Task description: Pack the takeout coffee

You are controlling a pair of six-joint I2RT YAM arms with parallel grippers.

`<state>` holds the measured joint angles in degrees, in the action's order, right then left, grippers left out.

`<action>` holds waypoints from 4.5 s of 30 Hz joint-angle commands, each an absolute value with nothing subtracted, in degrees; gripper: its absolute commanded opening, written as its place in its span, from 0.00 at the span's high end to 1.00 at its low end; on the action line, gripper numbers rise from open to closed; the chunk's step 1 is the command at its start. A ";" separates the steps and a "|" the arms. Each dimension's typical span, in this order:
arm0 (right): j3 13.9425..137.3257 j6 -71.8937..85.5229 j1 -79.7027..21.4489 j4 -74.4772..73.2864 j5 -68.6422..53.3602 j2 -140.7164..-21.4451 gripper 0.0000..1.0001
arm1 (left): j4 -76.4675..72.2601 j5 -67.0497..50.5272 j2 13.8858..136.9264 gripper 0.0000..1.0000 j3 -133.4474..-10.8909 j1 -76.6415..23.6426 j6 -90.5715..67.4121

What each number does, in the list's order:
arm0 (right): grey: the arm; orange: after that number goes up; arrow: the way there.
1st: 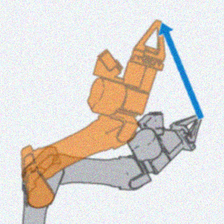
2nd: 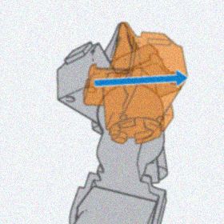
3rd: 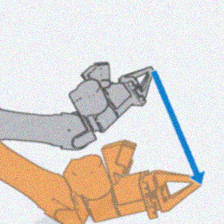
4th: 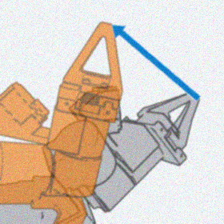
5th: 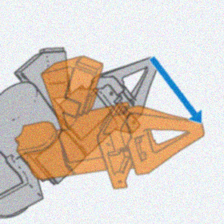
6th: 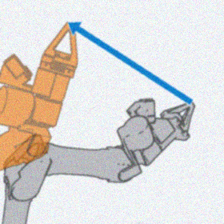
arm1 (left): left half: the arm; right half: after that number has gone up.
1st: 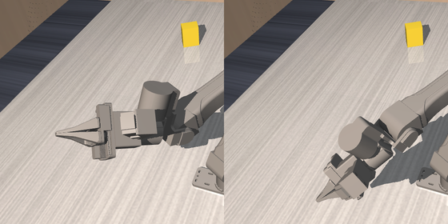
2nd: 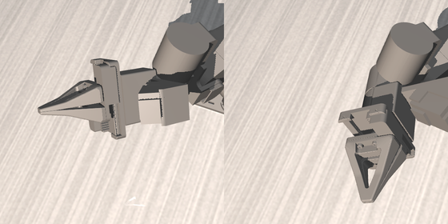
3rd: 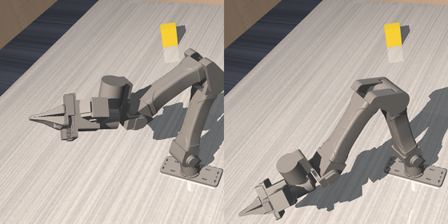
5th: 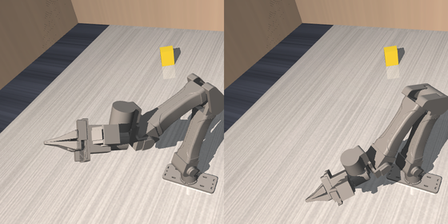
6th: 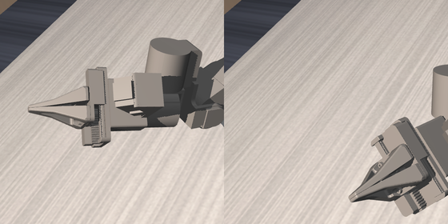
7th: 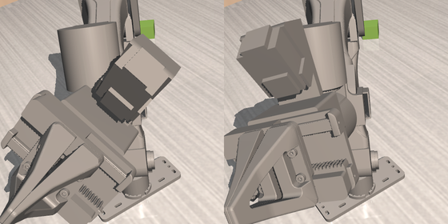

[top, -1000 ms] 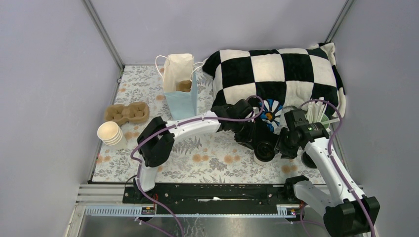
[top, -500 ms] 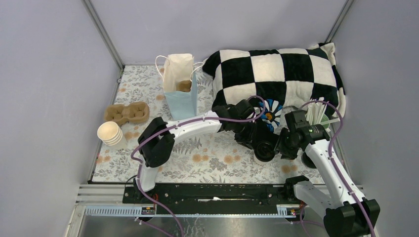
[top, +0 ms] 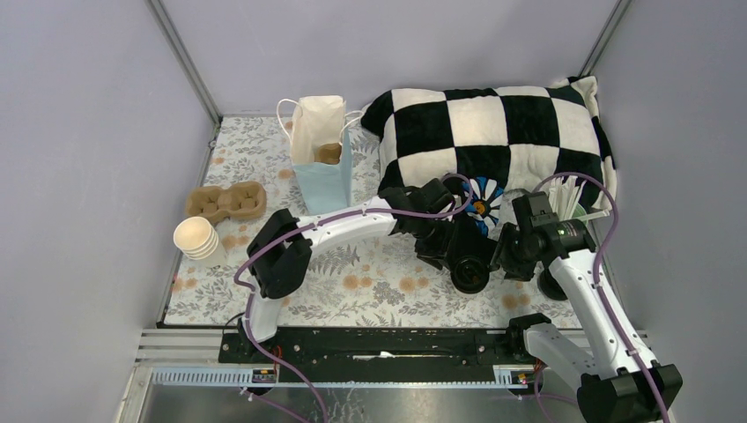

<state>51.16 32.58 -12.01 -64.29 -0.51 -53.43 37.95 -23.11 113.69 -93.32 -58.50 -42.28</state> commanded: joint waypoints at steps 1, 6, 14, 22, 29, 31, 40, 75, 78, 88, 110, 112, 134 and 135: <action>55.33 31.01 -12.22 -66.48 0.44 -52.46 0.50 | 40.43 -23.91 114.34 0.59 -96.31 -58.10 -42.70; 55.03 30.36 -12.22 -66.03 0.61 -52.43 0.50 | 40.42 -24.08 113.76 0.56 -97.13 -57.87 -43.30; 57.03 25.48 -12.16 -64.16 -5.56 -51.06 0.07 | 40.34 -23.84 113.37 0.52 -97.24 -57.83 -43.52; 48.21 26.31 -11.92 -55.75 -18.27 -49.10 0.06 | 40.50 -22.87 109.66 0.49 -92.05 -55.61 -42.67; 43.98 27.26 -9.94 -48.95 -26.27 -48.82 0.05 | 39.63 -22.33 106.18 0.45 -88.56 -55.03 -42.11; 43.16 27.03 -8.59 -47.85 -27.14 -48.83 0.05 | 39.50 -22.20 105.21 0.43 -88.06 -54.90 -41.82; 39.55 25.75 -4.70 -40.99 -36.42 -52.29 0.15 | 39.34 -22.20 102.56 0.38 -85.01 -54.12 -41.42; 31.37 38.50 -15.21 -13.16 -46.15 -60.79 0.16 | 16.53 -34.60 83.66 0.21 -58.14 -46.48 -53.66; 27.96 39.57 -11.00 -9.12 -51.96 -60.69 0.17 | 13.05 -36.29 84.99 0.21 -56.74 -46.49 -54.70; 27.04 36.62 -7.60 -6.14 -58.72 -65.66 0.22 | 9.23 -36.85 89.67 0.34 -54.76 -46.42 -55.19; 10.72 45.46 -7.65 6.69 -45.63 -74.13 0.40 | 12.49 -29.59 94.29 0.57 -44.69 -46.17 -51.55; 10.21 45.78 -7.64 5.19 -42.93 -76.20 0.40 | 11.64 -29.38 95.25 0.58 -41.77 -45.41 -52.35; 31.91 30.93 -9.14 -8.38 -55.42 -73.48 0.02 | 21.68 -26.50 98.53 0.57 -52.22 -46.45 -45.98; 31.99 31.19 -9.14 -7.87 -55.56 -74.53 0.02 | 21.79 -26.32 98.46 0.57 -52.21 -46.49 -46.05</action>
